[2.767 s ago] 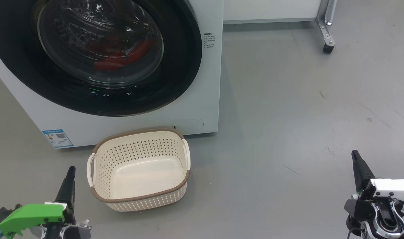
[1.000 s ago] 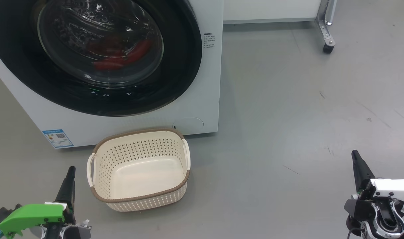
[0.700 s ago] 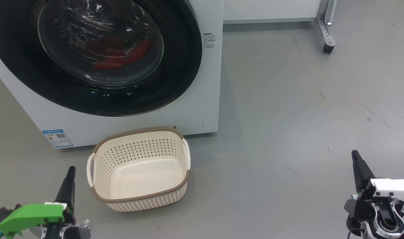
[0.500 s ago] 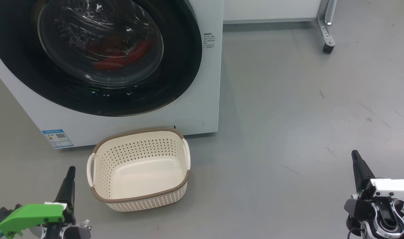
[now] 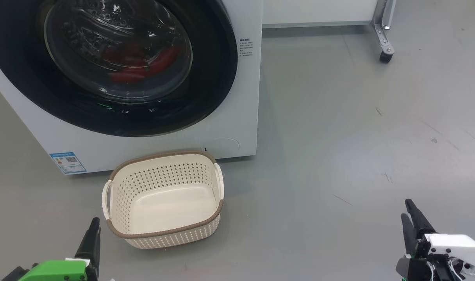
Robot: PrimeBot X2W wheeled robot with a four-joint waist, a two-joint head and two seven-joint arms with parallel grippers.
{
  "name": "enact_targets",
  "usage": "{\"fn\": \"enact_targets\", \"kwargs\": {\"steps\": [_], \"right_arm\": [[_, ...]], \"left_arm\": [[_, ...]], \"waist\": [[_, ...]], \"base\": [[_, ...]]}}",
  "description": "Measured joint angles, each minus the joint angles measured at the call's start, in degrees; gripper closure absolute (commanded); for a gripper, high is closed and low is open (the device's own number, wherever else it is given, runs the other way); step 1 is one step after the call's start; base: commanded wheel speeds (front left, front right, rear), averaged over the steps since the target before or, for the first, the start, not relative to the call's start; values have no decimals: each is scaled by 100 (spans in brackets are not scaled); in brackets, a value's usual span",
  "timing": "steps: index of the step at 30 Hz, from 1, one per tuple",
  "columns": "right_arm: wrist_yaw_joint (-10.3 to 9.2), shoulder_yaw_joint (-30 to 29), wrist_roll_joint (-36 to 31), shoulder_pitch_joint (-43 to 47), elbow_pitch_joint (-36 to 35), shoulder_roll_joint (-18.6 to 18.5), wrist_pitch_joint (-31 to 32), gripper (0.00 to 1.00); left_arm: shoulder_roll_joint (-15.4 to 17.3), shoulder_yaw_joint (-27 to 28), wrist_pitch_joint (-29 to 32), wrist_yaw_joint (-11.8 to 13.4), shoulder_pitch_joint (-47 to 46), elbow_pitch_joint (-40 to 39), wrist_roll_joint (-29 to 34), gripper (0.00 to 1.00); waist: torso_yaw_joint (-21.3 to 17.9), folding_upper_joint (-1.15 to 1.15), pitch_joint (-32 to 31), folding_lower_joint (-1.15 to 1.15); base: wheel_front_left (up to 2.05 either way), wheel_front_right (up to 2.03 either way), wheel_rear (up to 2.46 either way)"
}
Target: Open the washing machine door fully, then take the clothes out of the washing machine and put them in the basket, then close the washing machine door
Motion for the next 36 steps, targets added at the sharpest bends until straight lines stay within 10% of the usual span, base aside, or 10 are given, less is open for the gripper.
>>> {"fn": "enact_targets", "kwargs": {"steps": [36], "right_arm": [[1,772,-1378,-439,108,-366,-600,0]], "left_arm": [[254,-601,-653,3,-269,16,876,0]], "waist": [[5,0,39,0]], "base": [[0,0,0]]}}
